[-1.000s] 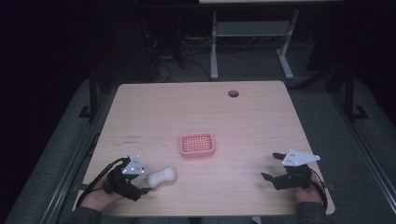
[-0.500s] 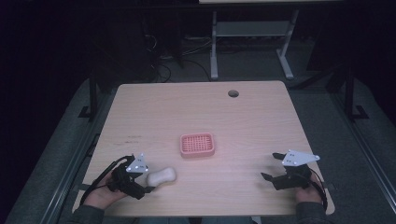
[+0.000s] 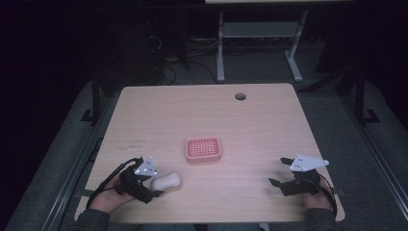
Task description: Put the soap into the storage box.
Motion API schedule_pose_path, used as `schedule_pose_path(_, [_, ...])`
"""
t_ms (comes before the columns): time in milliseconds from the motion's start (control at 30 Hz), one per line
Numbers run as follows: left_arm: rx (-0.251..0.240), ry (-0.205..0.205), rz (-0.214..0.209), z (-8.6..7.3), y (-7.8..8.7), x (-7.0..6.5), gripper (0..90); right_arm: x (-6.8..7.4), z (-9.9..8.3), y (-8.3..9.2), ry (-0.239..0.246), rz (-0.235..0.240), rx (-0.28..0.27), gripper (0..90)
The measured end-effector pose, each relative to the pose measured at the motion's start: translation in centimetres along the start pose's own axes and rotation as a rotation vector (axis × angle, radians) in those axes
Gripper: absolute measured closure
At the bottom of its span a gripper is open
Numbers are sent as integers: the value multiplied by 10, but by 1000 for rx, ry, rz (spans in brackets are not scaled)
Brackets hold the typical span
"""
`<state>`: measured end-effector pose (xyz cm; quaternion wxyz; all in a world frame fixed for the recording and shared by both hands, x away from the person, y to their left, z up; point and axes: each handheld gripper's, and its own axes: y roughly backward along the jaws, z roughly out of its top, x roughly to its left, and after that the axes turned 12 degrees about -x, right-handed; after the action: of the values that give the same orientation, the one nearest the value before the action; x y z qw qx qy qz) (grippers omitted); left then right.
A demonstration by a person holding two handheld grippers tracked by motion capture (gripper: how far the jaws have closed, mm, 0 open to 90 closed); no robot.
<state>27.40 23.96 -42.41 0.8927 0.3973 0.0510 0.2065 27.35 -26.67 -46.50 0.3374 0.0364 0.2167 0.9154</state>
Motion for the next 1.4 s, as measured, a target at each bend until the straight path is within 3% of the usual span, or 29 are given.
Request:
schedule_pose_path(900, [46, -24, -37, 16, -19, 7, 233, 0, 0, 1, 4, 1, -7, 138])
schedule_pose_path(1400, [89, -29, -100, 24, -31, 11, 308, 0, 0, 1, 7, 1, -4, 137])
